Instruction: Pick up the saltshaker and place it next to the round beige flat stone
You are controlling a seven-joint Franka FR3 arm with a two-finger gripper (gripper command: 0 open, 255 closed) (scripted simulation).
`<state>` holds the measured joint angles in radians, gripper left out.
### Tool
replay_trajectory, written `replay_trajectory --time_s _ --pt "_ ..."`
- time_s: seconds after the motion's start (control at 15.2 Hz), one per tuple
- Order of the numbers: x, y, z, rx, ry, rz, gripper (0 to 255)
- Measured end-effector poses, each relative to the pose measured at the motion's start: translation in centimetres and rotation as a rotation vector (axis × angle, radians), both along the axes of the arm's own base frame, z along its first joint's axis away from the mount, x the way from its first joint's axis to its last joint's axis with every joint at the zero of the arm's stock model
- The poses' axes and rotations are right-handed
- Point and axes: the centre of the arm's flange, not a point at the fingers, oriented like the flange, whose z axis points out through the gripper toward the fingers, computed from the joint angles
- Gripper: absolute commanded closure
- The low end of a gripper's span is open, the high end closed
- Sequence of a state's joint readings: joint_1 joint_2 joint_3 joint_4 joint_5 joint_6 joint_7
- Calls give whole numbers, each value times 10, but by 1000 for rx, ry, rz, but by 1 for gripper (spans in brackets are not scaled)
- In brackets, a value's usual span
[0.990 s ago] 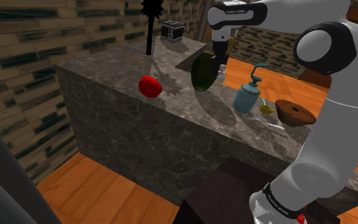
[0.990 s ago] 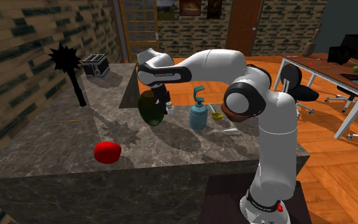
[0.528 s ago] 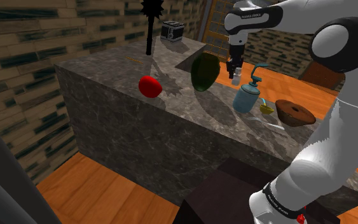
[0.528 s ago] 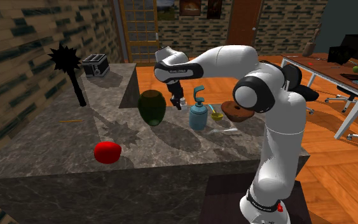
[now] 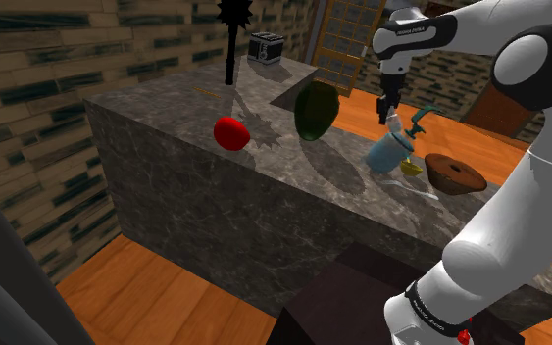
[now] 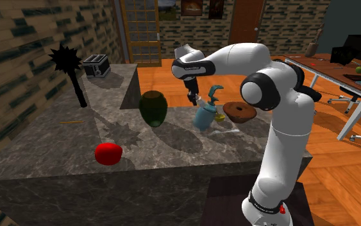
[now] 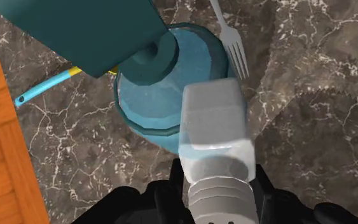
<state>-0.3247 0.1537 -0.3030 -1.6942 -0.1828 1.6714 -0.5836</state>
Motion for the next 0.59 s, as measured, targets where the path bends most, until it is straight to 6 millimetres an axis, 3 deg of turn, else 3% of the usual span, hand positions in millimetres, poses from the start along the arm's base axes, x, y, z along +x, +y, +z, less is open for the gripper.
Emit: replay_trajectory --time_s 0.59 --pt "-77 -90 0 2 3 -1 255"
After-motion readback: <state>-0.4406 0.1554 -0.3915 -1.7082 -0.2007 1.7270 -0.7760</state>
